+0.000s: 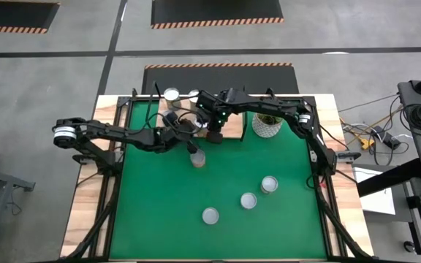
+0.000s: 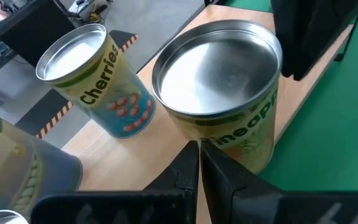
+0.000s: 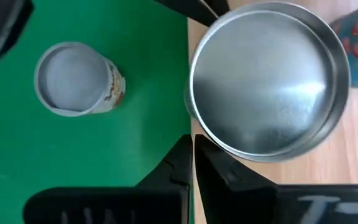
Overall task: Pick and place cans onto a shelf
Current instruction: Put the canned pineapple on the shelf
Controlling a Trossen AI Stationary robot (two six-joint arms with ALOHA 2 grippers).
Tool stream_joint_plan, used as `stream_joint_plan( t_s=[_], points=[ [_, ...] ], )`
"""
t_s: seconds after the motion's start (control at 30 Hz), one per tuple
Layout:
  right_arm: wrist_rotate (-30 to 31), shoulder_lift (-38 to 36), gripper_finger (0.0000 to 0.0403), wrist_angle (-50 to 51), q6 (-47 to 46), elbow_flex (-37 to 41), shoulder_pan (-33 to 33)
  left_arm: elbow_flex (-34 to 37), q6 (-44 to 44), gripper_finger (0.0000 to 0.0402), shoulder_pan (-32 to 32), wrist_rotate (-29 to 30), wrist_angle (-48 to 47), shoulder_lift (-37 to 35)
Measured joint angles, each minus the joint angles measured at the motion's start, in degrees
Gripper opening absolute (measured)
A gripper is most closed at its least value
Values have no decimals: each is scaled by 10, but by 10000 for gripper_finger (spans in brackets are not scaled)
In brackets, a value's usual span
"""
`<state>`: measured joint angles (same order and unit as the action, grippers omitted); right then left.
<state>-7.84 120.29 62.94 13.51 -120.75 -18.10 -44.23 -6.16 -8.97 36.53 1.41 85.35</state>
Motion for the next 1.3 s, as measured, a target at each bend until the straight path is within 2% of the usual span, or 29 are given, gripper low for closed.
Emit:
stream_joint_plan(
  t_s=[0.13,0.27,0.43,0.63,0.9,1.13,1.3],
  points=[
    [13,0,9,11,-10,0,-1,0,-9,0,3,0,-7,0],
    [66,0,9,26,-13,0,-3,0,-28,0,11,-1,-36,-1],
    [69,0,9,-5,-11,4,-4,0,-45,0,32,-1,-75,-28],
    [68,0,9,-63,-10,14,-4,0,-42,0,77,1,-109,-129],
    [83,0,9,-88,-12,20,-4,1,-36,0,153,5,-144,-281],
    [87,2,9,-125,-20,22,-4,10,-36,0,209,5,-149,-343],
    [128,-4,9,-121,-27,22,-3,13,-36,0,222,5,-157,-358]
  ],
)
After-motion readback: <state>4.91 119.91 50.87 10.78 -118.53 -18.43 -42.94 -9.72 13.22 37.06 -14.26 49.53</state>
